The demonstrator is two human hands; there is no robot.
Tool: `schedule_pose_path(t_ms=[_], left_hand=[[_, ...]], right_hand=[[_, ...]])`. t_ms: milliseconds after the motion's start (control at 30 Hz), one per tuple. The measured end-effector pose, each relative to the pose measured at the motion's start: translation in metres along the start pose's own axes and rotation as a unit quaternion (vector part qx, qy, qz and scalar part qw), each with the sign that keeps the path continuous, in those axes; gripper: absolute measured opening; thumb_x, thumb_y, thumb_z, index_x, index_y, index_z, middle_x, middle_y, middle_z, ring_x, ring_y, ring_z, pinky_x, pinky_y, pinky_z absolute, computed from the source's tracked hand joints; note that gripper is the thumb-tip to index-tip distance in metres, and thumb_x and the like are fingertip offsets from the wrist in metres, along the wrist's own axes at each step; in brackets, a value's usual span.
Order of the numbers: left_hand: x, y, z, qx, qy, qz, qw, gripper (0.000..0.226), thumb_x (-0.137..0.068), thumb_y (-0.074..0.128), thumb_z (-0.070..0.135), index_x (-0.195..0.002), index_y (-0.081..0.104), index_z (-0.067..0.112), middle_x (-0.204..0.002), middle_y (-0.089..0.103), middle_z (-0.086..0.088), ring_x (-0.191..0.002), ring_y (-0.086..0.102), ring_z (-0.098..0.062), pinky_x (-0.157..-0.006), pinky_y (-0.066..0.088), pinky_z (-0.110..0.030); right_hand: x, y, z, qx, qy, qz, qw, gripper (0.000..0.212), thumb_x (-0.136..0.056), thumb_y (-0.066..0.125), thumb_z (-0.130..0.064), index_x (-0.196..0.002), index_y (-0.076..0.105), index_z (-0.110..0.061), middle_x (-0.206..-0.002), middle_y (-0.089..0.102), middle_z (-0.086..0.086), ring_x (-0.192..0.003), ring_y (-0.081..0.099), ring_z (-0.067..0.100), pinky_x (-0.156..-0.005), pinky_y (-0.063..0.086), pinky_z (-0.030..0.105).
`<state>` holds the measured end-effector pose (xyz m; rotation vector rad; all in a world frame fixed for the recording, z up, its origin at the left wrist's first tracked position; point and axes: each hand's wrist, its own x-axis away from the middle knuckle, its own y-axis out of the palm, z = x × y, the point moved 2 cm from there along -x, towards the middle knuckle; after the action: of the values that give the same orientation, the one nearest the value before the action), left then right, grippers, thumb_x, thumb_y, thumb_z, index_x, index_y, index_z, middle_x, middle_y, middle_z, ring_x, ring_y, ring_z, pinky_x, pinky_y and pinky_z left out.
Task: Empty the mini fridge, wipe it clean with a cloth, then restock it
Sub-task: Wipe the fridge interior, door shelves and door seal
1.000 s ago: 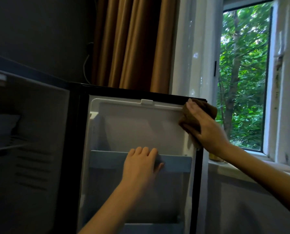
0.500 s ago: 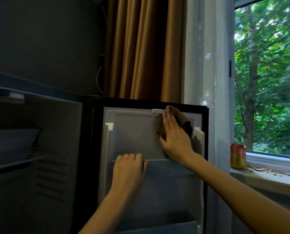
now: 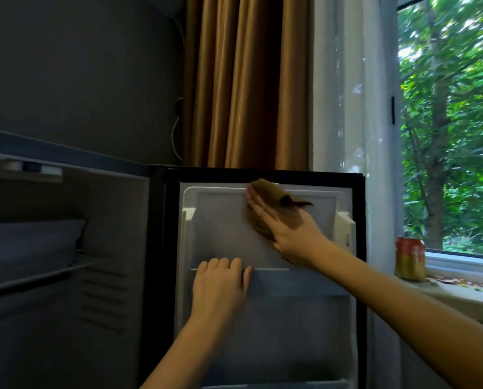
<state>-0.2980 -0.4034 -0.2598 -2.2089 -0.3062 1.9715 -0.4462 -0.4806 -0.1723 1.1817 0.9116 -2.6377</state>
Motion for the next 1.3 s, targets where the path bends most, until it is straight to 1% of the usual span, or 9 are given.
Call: schedule_pose_path(t_ms=[67, 167, 300, 500, 633, 700, 867, 1100, 1300], left_hand=[[-0.002, 0.000, 0.002, -0.004, 0.000, -0.014, 1.000, 0.036, -0.085, 0.040, 0.037, -0.056, 0.053, 0.020, -0.050, 0.053, 0.001, -0.046, 0.053, -0.021, -0.050, 0.044, -0.031], [-0.003, 0.000, 0.007, -0.005, -0.014, -0.023, 1.000, 0.031, -0.082, 0.047, 0.035, -0.056, 0.053, 0.020, -0.050, 0.053, 0.001, -0.046, 0.052, -0.021, -0.050, 0.045, -0.032], [-0.001, 0.000, 0.006, -0.003, -0.019, -0.030, 0.999, 0.037, -0.085, 0.036, 0.036, -0.056, 0.054, 0.021, -0.051, 0.053, 0.002, -0.047, 0.052, -0.020, -0.051, 0.045, -0.031], [-0.001, -0.003, 0.007, -0.010, -0.027, -0.041, 0.999, 0.038, -0.087, 0.037, 0.037, -0.056, 0.055, 0.022, -0.051, 0.054, 0.003, -0.047, 0.053, -0.019, -0.053, 0.045, -0.031], [-0.003, -0.002, 0.006, -0.011, -0.020, -0.051, 0.998, 0.037, -0.085, 0.040, 0.037, -0.055, 0.055, 0.021, -0.049, 0.053, 0.003, -0.045, 0.053, -0.018, -0.050, 0.045, -0.031], [-0.004, -0.002, 0.006, -0.012, -0.016, -0.061, 0.998, 0.039, -0.085, 0.036, 0.037, -0.054, 0.056, 0.021, -0.049, 0.054, 0.002, -0.044, 0.053, -0.018, -0.049, 0.045, -0.031], [-0.007, -0.009, 0.009, -0.003, -0.025, -0.105, 0.994, 0.035, -0.084, 0.043, 0.035, -0.055, 0.056, 0.020, -0.050, 0.054, 0.002, -0.046, 0.054, -0.019, -0.051, 0.046, -0.033], [-0.004, -0.009, 0.013, 0.003, -0.045, -0.156, 0.987, 0.040, -0.105, 0.022, 0.036, -0.106, 0.057, 0.018, -0.108, 0.062, -0.003, -0.104, 0.055, -0.025, -0.095, 0.032, -0.036], [-0.009, -0.015, 0.011, -0.011, -0.034, -0.180, 0.983, 0.039, -0.104, 0.025, 0.038, -0.105, 0.058, 0.018, -0.106, 0.064, -0.003, -0.103, 0.057, -0.025, -0.090, 0.034, -0.035]], right_hand=[[0.037, 0.003, 0.018, -0.025, 0.101, -0.008, 0.995, 0.078, -0.083, 0.042, -0.032, -0.154, 0.011, -0.022, -0.161, 0.012, -0.001, -0.126, 0.050, 0.037, -0.094, 0.051, 0.046], [0.058, -0.001, 0.030, -0.045, 0.159, -0.015, 0.986, 0.079, -0.085, 0.038, -0.042, -0.150, 0.000, -0.019, -0.158, -0.001, -0.006, -0.142, 0.031, 0.024, -0.111, 0.036, 0.048], [0.029, -0.012, 0.010, -0.054, 0.094, -0.045, 0.993, 0.082, -0.088, 0.041, -0.033, -0.153, -0.009, -0.024, -0.159, -0.012, -0.007, -0.136, 0.038, 0.022, -0.090, 0.046, 0.026], [-0.045, -0.014, -0.013, 0.047, -0.018, -0.025, 0.998, 0.069, -0.090, 0.036, -0.033, -0.153, 0.019, -0.011, -0.161, 0.016, 0.006, -0.147, 0.020, 0.025, -0.116, 0.027, 0.043], [-0.016, -0.006, -0.010, 0.010, 0.008, -0.044, 0.999, 0.072, -0.089, 0.031, -0.034, -0.155, 0.010, -0.017, -0.162, 0.012, 0.005, -0.141, 0.033, 0.031, -0.106, 0.043, 0.044], [0.016, -0.006, -0.003, -0.034, 0.069, -0.041, 0.996, 0.074, -0.086, 0.024, -0.039, -0.154, -0.003, -0.030, -0.162, -0.001, -0.006, -0.128, 0.049, 0.031, -0.096, 0.050, 0.038], [0.034, -0.012, 0.007, -0.064, 0.116, -0.066, 0.989, 0.076, -0.082, 0.017, -0.046, -0.146, -0.023, -0.038, -0.152, -0.031, -0.021, -0.146, 0.015, 0.016, -0.108, 0.038, 0.038], [0.001, -0.007, 0.006, 0.005, 0.003, -0.074, 0.997, 0.079, -0.090, 0.049, -0.029, -0.155, 0.004, -0.020, -0.163, 0.005, 0.002, -0.147, 0.019, 0.026, -0.112, 0.036, 0.043], [-0.034, -0.003, -0.011, 0.010, 0.020, -0.046, 0.999, 0.073, -0.088, 0.027, -0.036, -0.154, 0.003, -0.014, -0.162, 0.004, 0.003, -0.149, 0.009, 0.024, -0.118, 0.025, 0.045]])
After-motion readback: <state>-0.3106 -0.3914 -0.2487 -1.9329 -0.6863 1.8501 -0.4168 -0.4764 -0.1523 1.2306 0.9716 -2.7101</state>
